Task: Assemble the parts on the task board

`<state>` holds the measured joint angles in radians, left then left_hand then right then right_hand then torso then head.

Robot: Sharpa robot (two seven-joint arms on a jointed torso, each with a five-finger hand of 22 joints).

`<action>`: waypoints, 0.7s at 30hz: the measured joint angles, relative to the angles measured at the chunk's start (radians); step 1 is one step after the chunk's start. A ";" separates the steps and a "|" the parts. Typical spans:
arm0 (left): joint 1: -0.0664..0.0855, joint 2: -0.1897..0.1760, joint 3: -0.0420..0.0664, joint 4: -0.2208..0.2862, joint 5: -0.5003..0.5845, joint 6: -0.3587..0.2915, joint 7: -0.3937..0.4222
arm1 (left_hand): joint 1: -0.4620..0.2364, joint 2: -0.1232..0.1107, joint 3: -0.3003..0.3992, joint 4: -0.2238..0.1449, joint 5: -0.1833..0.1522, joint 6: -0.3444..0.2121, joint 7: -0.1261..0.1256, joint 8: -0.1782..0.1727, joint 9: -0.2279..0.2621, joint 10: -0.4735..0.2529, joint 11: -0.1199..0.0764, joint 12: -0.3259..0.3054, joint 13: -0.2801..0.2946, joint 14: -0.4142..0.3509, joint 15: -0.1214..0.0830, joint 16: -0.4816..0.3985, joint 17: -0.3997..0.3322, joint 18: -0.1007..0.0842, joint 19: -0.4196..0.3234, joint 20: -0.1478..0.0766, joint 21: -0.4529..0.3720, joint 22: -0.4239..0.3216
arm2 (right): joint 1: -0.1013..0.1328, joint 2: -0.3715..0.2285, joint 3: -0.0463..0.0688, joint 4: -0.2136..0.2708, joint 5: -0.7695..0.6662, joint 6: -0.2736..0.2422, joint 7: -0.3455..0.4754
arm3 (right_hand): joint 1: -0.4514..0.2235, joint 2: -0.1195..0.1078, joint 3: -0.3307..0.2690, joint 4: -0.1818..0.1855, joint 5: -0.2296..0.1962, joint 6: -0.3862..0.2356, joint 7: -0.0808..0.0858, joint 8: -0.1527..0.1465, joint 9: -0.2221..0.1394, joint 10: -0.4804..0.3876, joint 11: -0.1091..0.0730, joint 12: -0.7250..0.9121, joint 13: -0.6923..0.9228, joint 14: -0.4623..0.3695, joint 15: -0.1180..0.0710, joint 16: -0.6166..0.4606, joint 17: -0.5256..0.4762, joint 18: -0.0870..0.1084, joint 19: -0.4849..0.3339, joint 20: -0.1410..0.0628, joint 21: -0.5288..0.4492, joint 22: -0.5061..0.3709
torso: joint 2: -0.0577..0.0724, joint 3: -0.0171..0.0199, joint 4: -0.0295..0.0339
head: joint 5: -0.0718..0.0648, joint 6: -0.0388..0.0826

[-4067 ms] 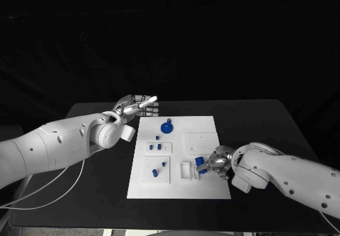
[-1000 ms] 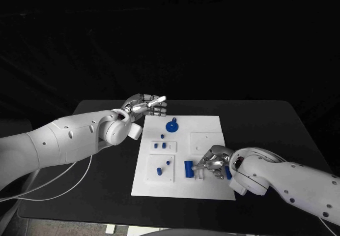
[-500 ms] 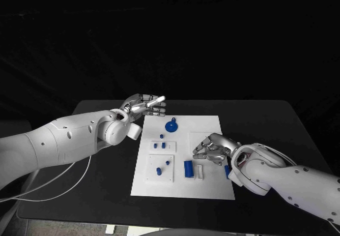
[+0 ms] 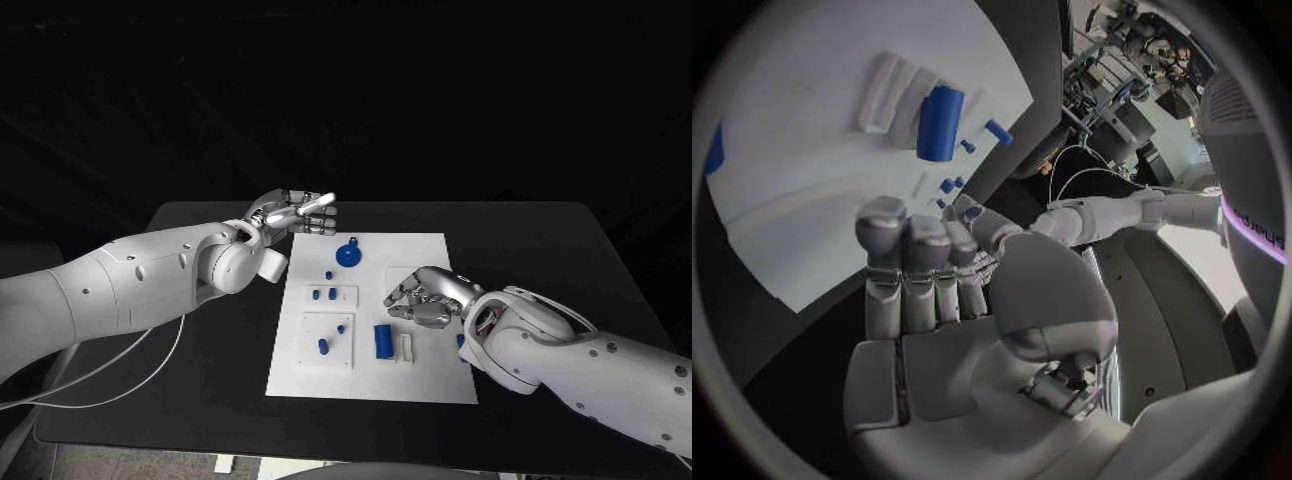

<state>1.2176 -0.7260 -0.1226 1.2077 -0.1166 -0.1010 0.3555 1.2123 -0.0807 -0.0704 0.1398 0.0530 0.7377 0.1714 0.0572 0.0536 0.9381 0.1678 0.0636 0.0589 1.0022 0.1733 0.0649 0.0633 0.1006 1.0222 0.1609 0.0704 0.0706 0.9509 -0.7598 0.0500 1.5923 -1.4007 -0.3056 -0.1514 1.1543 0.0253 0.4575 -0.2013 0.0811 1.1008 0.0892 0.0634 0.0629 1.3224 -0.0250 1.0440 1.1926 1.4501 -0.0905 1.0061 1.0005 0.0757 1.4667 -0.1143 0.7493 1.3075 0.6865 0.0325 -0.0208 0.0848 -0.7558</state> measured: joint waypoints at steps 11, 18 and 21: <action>0.000 0.000 0.000 0.001 0.000 0.000 -0.001 | 0.000 0.000 0.000 0.000 0.000 0.000 0.000 0.000 0.000 0.000 0.000 0.000 0.000 0.000 0.000 0.000 0.000 0.000 0.000 0.000 0.000 0.000 | -0.012 0.032 0.000 -0.018 -0.090 0.076 -0.007 | -0.018 -0.003 0.107 0.040 -0.023 -0.009 0.002 0.000 0.000 0.000 0.000 0.000 -0.002 0.000 0.000 0.000 -0.002 0.000 0.000 0.000 0.000 0.000 | 0.000 0.0003 0.0006 | 0.001 -0.005; 0.000 -0.001 0.000 0.001 0.000 0.000 -0.002 | -0.004 0.004 0.000 0.000 0.000 0.000 0.000 0.000 0.000 0.000 0.000 0.000 0.000 0.000 0.000 0.000 0.000 0.000 0.000 0.000 0.000 0.000 | -0.023 0.045 -0.001 -0.025 -0.123 0.122 -0.016 | -0.023 0.001 0.145 0.049 -0.024 -0.009 0.002 -0.001 -0.001 0.000 0.000 0.000 -0.002 0.000 0.000 0.000 -0.002 0.000 0.000 0.000 0.000 0.000 | 0.000 0.0003 -0.0001 | 0.003 -0.009; 0.000 -0.001 0.000 0.001 0.000 0.000 -0.002 | -0.004 0.004 0.000 0.000 0.000 0.000 0.000 0.000 0.000 0.000 0.000 0.000 0.000 0.000 0.000 0.000 0.000 0.000 0.000 0.000 0.000 0.000 | -0.023 0.049 0.002 -0.027 -0.134 0.134 -0.018 | -0.028 0.006 0.154 0.049 -0.031 -0.011 0.003 -0.003 -0.002 0.000 0.000 0.000 -0.002 0.000 0.000 0.000 -0.002 0.000 0.000 0.000 0.000 0.000 | -0.001 0.0003 -0.0006 | 0.003 -0.010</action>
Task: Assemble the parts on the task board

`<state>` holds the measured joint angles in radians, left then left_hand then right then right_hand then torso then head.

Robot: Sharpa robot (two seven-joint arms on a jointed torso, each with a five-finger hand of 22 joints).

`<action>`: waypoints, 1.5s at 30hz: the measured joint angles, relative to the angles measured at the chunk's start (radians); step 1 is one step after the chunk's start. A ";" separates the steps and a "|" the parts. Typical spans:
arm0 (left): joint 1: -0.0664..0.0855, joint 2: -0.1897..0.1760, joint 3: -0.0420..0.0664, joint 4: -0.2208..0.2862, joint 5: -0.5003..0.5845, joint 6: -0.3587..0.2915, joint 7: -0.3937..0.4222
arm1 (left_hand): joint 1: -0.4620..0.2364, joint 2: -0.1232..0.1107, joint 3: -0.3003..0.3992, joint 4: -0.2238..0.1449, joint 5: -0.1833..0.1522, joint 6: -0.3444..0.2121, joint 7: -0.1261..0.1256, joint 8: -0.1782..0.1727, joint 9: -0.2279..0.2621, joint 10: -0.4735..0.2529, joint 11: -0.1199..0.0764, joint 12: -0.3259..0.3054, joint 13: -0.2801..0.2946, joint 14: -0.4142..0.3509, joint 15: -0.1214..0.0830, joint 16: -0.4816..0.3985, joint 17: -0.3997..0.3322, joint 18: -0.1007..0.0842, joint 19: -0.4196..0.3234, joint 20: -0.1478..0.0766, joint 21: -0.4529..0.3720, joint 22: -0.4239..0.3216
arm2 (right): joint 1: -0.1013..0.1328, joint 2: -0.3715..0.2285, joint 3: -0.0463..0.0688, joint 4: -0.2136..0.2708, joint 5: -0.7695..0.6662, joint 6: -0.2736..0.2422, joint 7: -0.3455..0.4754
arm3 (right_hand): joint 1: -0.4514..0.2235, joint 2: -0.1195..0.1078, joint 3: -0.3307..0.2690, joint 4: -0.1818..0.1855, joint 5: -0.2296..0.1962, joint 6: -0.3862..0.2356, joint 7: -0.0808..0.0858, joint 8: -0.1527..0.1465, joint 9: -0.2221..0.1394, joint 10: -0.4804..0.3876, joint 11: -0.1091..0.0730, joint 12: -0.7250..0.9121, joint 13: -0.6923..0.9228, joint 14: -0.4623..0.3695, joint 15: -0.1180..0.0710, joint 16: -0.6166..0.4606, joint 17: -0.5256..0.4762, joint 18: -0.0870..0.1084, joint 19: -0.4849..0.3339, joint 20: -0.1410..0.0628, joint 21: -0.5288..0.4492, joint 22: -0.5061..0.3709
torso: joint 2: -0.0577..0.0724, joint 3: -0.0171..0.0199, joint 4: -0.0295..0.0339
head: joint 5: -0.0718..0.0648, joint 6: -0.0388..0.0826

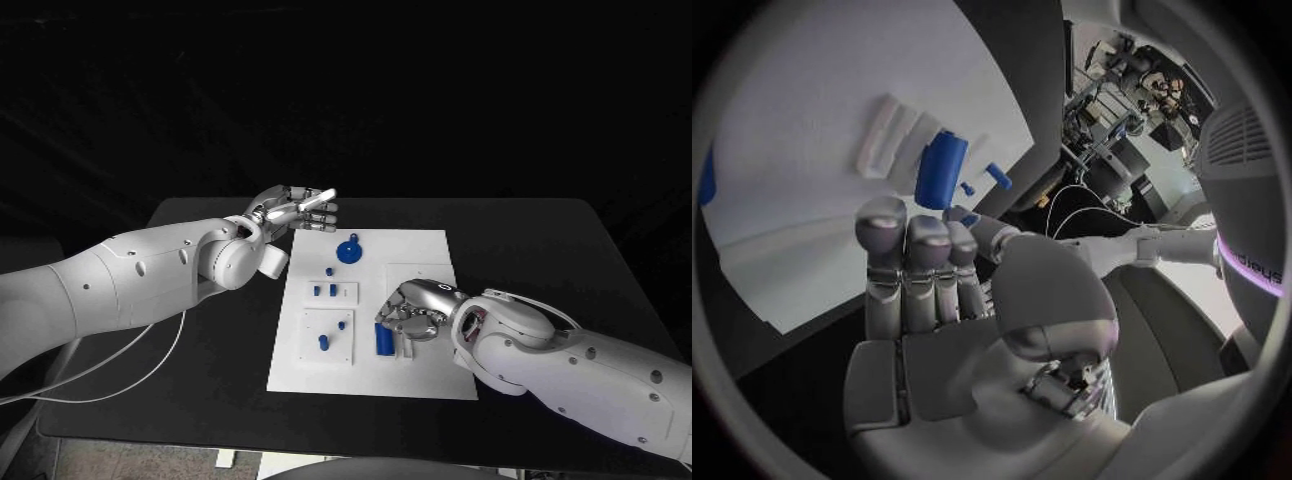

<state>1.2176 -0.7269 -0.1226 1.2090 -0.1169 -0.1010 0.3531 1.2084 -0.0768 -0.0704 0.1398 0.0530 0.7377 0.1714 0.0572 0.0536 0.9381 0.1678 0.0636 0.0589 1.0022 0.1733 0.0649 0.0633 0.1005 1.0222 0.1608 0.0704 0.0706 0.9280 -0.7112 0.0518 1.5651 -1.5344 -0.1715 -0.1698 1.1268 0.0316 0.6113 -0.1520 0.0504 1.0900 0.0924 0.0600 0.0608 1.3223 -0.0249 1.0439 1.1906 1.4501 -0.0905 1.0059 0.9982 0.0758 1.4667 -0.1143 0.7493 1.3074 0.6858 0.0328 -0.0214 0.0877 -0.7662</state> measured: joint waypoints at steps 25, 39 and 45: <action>0.000 -0.001 0.000 0.000 0.000 0.003 -0.008 | -0.006 0.016 -0.007 -0.015 0.000 0.000 0.000 0.000 0.000 0.000 0.000 0.000 0.000 0.000 0.000 0.000 0.000 0.000 0.000 0.000 0.000 0.000 | -0.005 0.001 -0.005 -0.014 -0.079 0.012 -0.030 | -0.013 -0.026 -0.011 -0.007 0.000 -0.025 -0.008 0.006 0.004 0.000 0.000 -0.015 -0.007 0.000 0.000 -0.005 0.005 0.000 0.000 0.000 -0.009 0.000 | 0.000 0.0000 0.0000 | -0.004 0.001; 0.000 -0.002 0.000 -0.001 0.000 0.004 -0.012 | -0.006 0.016 -0.007 -0.015 0.000 0.000 0.000 0.000 0.000 0.000 0.000 0.000 0.000 0.000 0.000 0.000 0.000 0.000 0.000 0.000 0.000 0.000 | -0.001 -0.021 -0.006 -0.007 -0.072 -0.126 0.099 | 0.099 -0.072 -0.348 -0.102 0.102 -0.098 -0.049 0.004 0.000 0.012 -0.034 -0.019 -0.007 -0.001 -0.024 -0.012 0.007 -0.009 -0.001 -0.020 -0.022 0.000 | 0.000 0.0000 0.0005 | -0.002 0.002; 0.000 -0.003 0.000 -0.001 0.000 0.004 -0.012 | -0.009 0.019 -0.011 -0.019 0.000 0.000 0.000 0.000 0.000 0.000 0.000 0.000 0.000 0.000 0.000 0.000 0.000 0.000 0.000 0.000 0.000 0.000 | 0.038 -0.040 -0.006 0.001 -0.074 -0.130 0.175 | 0.135 -0.082 -0.373 -0.130 0.143 -0.073 -0.051 0.004 0.000 -0.002 -0.033 -0.030 -0.016 -0.001 -0.024 -0.026 -0.004 -0.016 -0.002 -0.020 -0.065 0.000 | 0.000 0.0006 0.0010 | 0.002 0.002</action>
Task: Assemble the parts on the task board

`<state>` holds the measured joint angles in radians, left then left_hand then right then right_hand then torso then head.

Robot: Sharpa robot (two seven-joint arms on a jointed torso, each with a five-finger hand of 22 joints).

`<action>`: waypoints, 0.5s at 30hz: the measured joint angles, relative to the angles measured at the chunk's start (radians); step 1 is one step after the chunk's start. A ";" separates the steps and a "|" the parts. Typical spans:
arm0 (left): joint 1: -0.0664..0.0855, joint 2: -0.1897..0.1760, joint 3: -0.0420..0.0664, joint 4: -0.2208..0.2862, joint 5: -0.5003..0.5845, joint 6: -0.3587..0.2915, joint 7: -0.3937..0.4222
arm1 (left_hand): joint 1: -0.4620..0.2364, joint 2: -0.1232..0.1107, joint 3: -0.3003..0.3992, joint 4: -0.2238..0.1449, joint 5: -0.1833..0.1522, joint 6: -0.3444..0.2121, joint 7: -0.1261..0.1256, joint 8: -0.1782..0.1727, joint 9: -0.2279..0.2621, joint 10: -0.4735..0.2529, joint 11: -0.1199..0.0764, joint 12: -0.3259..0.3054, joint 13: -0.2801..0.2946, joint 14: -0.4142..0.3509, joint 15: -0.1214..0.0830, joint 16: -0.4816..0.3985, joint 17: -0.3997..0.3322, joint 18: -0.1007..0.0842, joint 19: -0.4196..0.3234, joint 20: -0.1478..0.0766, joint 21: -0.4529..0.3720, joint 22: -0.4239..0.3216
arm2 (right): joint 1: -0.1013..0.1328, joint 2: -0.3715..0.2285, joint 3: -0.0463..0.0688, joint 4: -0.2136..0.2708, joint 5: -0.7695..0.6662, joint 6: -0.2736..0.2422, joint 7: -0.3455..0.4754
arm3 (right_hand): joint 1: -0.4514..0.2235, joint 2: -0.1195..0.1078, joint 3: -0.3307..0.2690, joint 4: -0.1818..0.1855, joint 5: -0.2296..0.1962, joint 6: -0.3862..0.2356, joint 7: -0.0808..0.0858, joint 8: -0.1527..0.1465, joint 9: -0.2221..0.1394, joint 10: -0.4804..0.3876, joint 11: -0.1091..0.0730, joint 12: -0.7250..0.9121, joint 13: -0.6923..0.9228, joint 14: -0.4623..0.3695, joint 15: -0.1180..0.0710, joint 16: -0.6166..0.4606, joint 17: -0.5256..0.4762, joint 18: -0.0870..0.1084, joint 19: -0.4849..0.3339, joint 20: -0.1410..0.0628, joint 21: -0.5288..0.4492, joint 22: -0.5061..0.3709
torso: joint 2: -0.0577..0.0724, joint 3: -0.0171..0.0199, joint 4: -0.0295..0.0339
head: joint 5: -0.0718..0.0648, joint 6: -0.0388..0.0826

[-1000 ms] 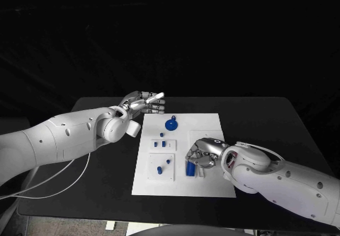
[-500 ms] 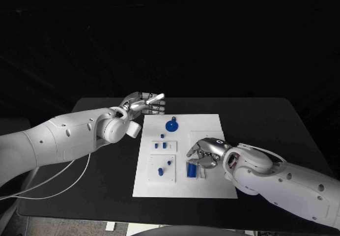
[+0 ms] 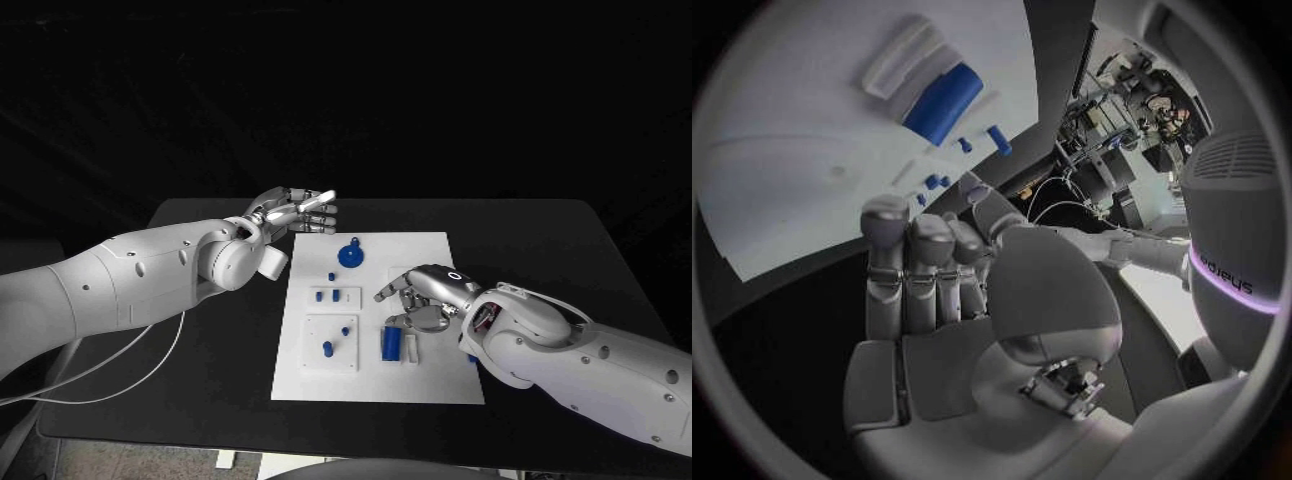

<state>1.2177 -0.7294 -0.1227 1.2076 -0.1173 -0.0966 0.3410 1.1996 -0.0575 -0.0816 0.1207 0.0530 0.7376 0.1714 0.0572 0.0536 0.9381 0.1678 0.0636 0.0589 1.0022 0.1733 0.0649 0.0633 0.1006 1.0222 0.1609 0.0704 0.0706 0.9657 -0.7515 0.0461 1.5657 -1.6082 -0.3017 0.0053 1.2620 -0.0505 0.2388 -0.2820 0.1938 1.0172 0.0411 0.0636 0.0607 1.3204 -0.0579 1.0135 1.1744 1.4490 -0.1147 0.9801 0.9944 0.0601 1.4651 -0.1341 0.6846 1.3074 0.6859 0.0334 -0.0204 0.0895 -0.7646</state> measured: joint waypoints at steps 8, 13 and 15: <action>0.000 -0.002 0.000 -0.005 0.000 0.001 0.000 | -0.001 0.001 0.000 0.000 0.000 0.000 0.000 0.000 0.000 0.000 0.000 0.000 0.000 0.000 0.000 0.000 0.000 0.000 0.000 0.000 0.000 0.000 | 0.069 -0.015 -0.016 0.029 -0.069 0.138 0.027 | 0.057 0.001 0.014 -0.002 -0.006 0.000 -0.025 0.000 0.000 -0.025 -0.005 -0.008 -0.010 -0.015 0.001 -0.010 -0.004 0.000 0.000 0.000 -0.043 0.000 | 0.000 0.0007 -0.0013 | 0.008 -0.007; 0.000 -0.004 0.000 -0.008 0.000 0.001 0.000 | -0.001 0.001 0.001 -0.002 0.000 0.000 0.000 0.000 0.000 0.000 0.000 0.000 0.000 0.000 0.000 0.000 0.000 0.000 0.000 0.000 0.000 0.000 | 0.099 -0.013 -0.057 0.044 -0.133 0.227 0.030 | 0.064 -0.006 0.015 -0.001 -0.016 -0.010 -0.036 0.000 0.001 -0.052 -0.005 -0.020 -0.025 -0.030 0.005 -0.010 -0.003 0.000 0.000 0.000 -0.065 0.000 | 0.000 0.0018 -0.0017 | 0.011 -0.011; 0.000 -0.005 0.000 -0.009 0.000 0.002 0.000 | 0.002 0.004 -0.001 -0.007 0.000 0.000 0.000 0.000 0.000 0.000 0.000 0.000 0.000 0.000 0.000 0.000 0.000 0.000 -0.003 0.003 0.000 -0.001 | 0.114 -0.010 -0.076 0.045 -0.160 0.251 0.030 | 0.066 -0.015 -0.003 0.002 -0.014 -0.045 -0.050 0.000 0.001 -0.103 -0.010 -0.077 -0.071 -0.053 0.002 -0.022 -0.004 0.000 0.000 0.000 -0.102 0.000 | 0.000 0.0023 -0.0012 | 0.012 -0.013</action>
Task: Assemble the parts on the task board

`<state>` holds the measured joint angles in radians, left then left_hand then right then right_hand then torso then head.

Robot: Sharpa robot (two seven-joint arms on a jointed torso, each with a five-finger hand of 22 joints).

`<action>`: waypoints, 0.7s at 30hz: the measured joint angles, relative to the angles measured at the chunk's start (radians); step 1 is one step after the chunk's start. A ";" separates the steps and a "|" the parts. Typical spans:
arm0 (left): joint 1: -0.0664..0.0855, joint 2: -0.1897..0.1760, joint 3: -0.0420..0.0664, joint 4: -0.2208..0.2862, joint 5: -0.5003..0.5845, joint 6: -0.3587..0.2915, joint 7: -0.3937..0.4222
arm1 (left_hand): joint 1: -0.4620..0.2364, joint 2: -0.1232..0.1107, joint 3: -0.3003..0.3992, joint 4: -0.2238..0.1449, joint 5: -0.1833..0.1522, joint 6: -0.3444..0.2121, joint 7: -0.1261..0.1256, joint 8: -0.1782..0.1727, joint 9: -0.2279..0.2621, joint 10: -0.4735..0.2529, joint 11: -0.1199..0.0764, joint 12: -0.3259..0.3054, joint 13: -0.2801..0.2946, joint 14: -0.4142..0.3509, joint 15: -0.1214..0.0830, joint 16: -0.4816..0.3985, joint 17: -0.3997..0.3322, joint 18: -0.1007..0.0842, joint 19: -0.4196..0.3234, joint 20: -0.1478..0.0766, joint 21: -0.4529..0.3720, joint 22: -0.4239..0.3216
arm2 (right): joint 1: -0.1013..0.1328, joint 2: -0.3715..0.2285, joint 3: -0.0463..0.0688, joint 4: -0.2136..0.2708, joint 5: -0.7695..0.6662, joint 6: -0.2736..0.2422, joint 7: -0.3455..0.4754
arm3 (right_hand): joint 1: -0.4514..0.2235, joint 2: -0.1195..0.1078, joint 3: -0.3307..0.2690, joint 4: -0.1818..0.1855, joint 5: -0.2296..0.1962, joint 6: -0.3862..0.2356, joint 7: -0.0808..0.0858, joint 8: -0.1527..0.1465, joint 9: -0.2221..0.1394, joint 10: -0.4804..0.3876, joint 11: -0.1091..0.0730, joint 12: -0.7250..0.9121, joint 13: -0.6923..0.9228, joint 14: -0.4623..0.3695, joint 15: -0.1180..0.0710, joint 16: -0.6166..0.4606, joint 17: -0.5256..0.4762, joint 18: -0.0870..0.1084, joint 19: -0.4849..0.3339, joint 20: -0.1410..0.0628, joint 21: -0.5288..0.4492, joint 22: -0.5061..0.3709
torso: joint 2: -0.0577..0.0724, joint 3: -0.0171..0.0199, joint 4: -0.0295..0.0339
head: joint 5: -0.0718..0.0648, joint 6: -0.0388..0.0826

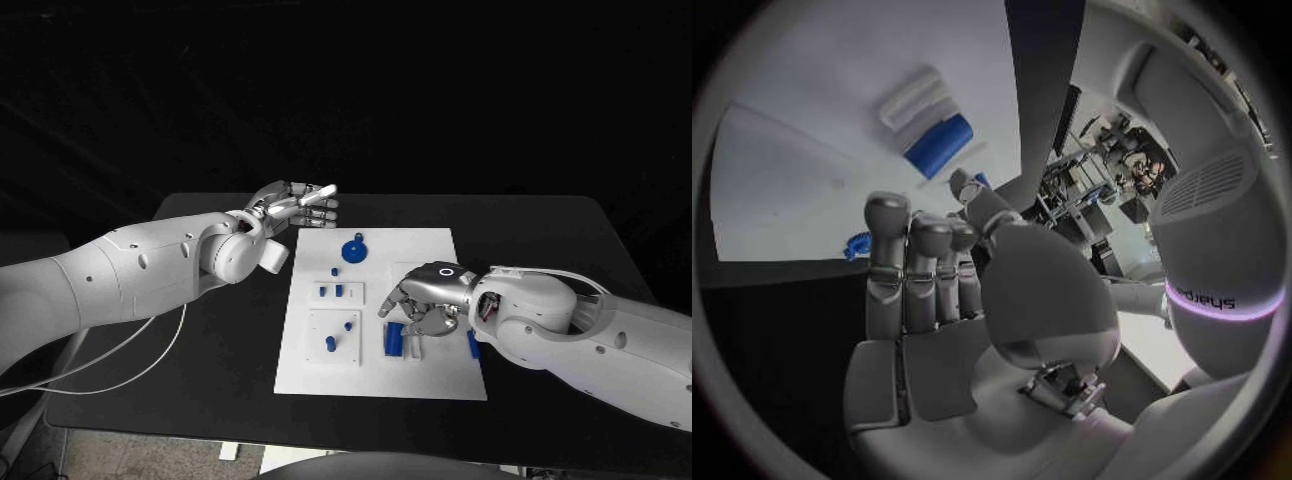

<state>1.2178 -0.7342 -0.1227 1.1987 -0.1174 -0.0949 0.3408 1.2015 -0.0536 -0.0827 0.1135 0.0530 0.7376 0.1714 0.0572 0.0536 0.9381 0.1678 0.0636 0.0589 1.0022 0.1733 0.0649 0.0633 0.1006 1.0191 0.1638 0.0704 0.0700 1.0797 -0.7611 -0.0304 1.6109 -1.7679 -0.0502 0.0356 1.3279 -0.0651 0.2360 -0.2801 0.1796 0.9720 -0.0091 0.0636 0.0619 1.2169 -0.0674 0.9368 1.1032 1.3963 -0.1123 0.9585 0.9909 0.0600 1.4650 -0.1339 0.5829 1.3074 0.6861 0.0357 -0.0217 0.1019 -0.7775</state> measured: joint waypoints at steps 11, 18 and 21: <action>0.000 -0.002 0.000 -0.005 0.000 0.003 0.000 | 0.001 0.001 0.000 0.000 0.000 0.000 0.000 0.000 0.000 0.000 0.000 0.000 0.000 0.000 0.000 0.000 0.000 0.000 -0.006 0.002 0.000 0.000 | 0.039 0.025 -0.062 0.013 -0.135 0.037 -0.021 | 0.046 -0.057 -0.053 0.061 0.014 -0.048 -0.033 0.000 0.003 -0.149 0.014 -0.024 -0.205 -0.098 0.019 -0.060 -0.019 0.017 -0.020 0.020 -0.285 0.000 | 0.000 -0.0008 0.0001 | -0.002 -0.005; 0.000 -0.003 0.000 -0.009 -0.005 0.002 -0.003 | 0.001 0.001 0.000 0.000 0.000 0.004 0.004 0.000 0.000 0.000 0.000 0.000 0.000 -0.004 0.004 0.000 0.000 0.000 -0.012 0.004 0.000 0.000 | 0.043 0.039 -0.081 0.009 -0.196 0.036 -0.037 | 0.044 -0.058 -0.055 0.065 -0.051 -0.009 -0.022 0.000 0.009 -0.152 0.010 0.019 -0.232 -0.098 0.019 -0.034 -0.004 0.017 -0.014 0.025 -0.263 0.000 | 0.000 -0.0022 0.0014 | -0.003 -0.007; 0.000 -0.003 0.000 -0.010 -0.008 0.002 -0.006 | 0.001 0.001 0.000 0.000 0.000 0.004 0.004 0.000 0.000 0.000 0.000 0.000 0.000 -0.004 0.004 0.000 0.000 0.000 -0.012 0.004 0.000 0.000 | 0.044 0.043 -0.086 0.004 -0.215 0.034 -0.043 | 0.045 -0.057 -0.011 0.043 -0.048 0.023 -0.019 0.000 0.016 -0.158 0.008 0.039 -0.240 -0.098 0.019 -0.018 0.006 0.017 -0.014 0.025 -0.239 0.000 | 0.000 -0.0023 0.0014 | -0.003 -0.009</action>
<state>1.2177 -0.7375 -0.1227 1.1890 -0.1251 -0.0933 0.3348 1.2026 -0.0525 -0.0827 0.1135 0.0530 0.7413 0.1750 0.0572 0.0536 0.9381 0.1678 0.0636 0.0589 0.9985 0.1770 0.0649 0.0633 0.1005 1.0075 0.1677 0.0704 0.0698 1.1235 -0.7181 -0.1164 1.6146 -1.9830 -0.0160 -0.0070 1.3731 -0.1224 0.2253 -0.2368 0.1316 0.9949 -0.0280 0.0636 0.0783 1.0591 -0.0591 0.9756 0.8630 1.2986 -0.0931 0.9403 0.9967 0.0767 1.4507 -0.1087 0.3439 1.3074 0.6859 0.0334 -0.0202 0.0986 -0.7862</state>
